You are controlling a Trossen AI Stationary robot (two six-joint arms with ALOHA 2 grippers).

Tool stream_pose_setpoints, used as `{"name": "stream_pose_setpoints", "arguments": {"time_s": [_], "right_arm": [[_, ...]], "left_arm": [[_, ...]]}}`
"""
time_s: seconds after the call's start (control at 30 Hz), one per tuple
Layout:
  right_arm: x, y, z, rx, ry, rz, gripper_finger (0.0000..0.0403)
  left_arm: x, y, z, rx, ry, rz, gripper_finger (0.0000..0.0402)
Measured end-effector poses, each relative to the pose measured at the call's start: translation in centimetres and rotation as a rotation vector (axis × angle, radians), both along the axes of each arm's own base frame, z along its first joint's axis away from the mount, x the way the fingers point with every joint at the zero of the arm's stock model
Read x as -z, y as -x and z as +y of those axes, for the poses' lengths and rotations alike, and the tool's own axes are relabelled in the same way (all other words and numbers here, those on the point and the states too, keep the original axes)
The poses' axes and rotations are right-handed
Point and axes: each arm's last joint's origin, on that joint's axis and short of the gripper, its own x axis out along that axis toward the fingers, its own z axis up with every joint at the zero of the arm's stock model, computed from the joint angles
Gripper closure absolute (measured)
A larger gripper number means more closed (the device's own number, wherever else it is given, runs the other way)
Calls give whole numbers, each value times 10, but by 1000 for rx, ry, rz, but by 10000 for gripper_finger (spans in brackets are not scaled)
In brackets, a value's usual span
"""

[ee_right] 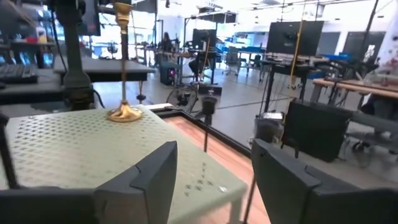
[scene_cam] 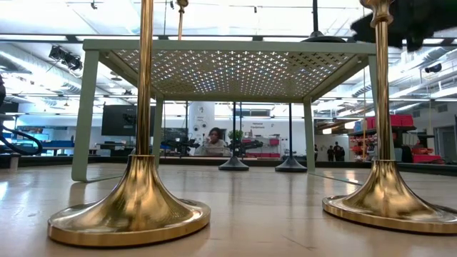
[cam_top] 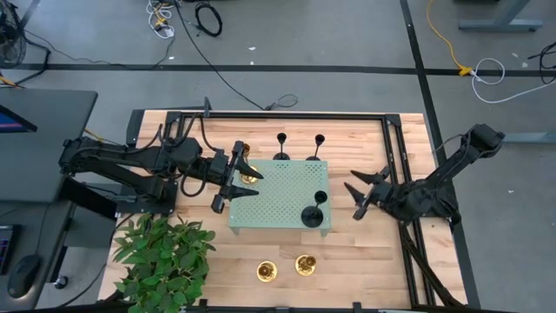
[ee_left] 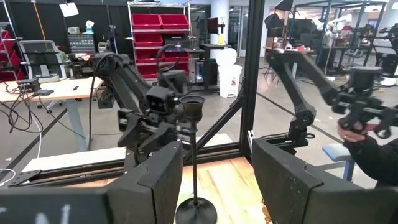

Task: Pick & Place candle stick holders
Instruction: Put the top right black candle holder on the shelf

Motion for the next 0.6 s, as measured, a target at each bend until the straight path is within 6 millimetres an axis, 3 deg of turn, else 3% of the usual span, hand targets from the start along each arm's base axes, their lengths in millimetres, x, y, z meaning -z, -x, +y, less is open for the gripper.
{"name": "stream_pose_setpoints", "arguments": {"time_s": [0.2,0.3,0.6], "right_arm": [[20,20,-21,-104,-1,-75,202],[30,26,-31,-64,26,-72,202],[20,27,-45,2,55,-110,202]], "left_arm": [[0,0,0,0,-2,-1,207],[0,0,0,0,-2,-1,207],[0,0,0,0,-3,-1,207]]}}
